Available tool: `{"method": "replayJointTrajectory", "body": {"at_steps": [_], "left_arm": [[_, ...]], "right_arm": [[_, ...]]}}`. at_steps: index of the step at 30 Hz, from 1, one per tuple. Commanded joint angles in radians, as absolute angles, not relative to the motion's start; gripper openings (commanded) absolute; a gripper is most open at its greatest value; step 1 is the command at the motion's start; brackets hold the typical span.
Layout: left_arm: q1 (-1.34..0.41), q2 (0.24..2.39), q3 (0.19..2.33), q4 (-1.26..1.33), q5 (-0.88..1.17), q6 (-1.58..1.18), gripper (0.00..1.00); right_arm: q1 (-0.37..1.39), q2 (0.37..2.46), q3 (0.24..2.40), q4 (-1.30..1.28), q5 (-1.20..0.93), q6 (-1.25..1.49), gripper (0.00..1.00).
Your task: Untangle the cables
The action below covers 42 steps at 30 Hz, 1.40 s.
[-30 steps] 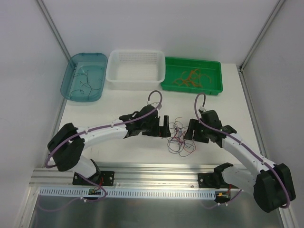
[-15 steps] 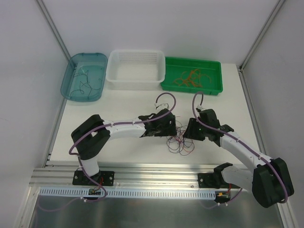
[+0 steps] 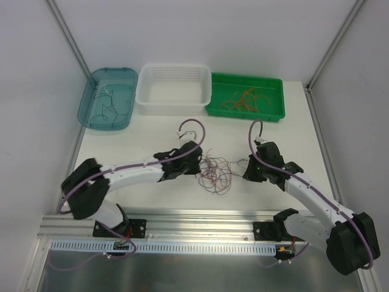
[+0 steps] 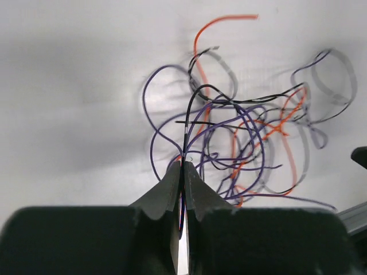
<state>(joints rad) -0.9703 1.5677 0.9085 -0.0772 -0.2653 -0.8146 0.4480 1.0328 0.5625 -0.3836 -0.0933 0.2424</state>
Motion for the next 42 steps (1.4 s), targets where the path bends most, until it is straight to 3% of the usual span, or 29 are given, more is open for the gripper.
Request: {"method": "replayJointTrajectory", "body": {"at_steps": [1,6,11,13,15,18,23,30,37,40,42], "left_arm": [[-0.887,1.312,0.781,-0.158,-0.389,-0.799,0.0],[-0.7,0.984,0.644,-0.238,-0.374,-0.775,0.0],[-0.672,0.885,0.658,-0.275,-0.255,-0.667,0.0],[-0.673,0.891,0.682,-0.275,-0.141,-0.666,0.0],[-0.675,0.897,0.701,-0.275,-0.079,-0.673,0.0],[-0.68,0.917,0.75,-0.275,-0.002,-0.672,0.0],[-0.715,0.925,0.842,-0.275,0.104,-0.658,0.0],[-0.759,0.94,0.905,-0.276,0.183,-0.65,0.0],[-0.775,0.916,0.907,-0.278,0.193,-0.649,0.0],[-0.775,0.905,0.923,-0.281,0.195,-0.635,0.0],[-0.775,0.888,0.946,-0.294,0.173,-0.617,0.0]], "right_arm": [[0.431,0.928,0.644,-0.517,0.055,0.204,0.01],[0.368,0.882,0.709,-0.63,0.094,0.161,0.01],[0.434,0.913,0.773,-0.577,-0.07,0.181,0.05],[0.511,0.925,0.785,-0.496,-0.092,0.222,0.17],[0.572,0.943,0.772,-0.413,-0.129,0.254,0.4],[0.632,0.986,0.735,-0.22,-0.175,0.317,0.57],[0.721,1.094,0.724,-0.005,-0.144,0.393,0.74],[0.778,1.27,0.746,0.172,-0.101,0.328,0.75],[0.778,1.353,0.715,0.296,-0.193,0.311,0.69],[0.778,1.382,0.726,0.269,-0.204,0.307,0.64],[0.779,1.41,0.723,0.264,-0.209,0.307,0.55]]}}
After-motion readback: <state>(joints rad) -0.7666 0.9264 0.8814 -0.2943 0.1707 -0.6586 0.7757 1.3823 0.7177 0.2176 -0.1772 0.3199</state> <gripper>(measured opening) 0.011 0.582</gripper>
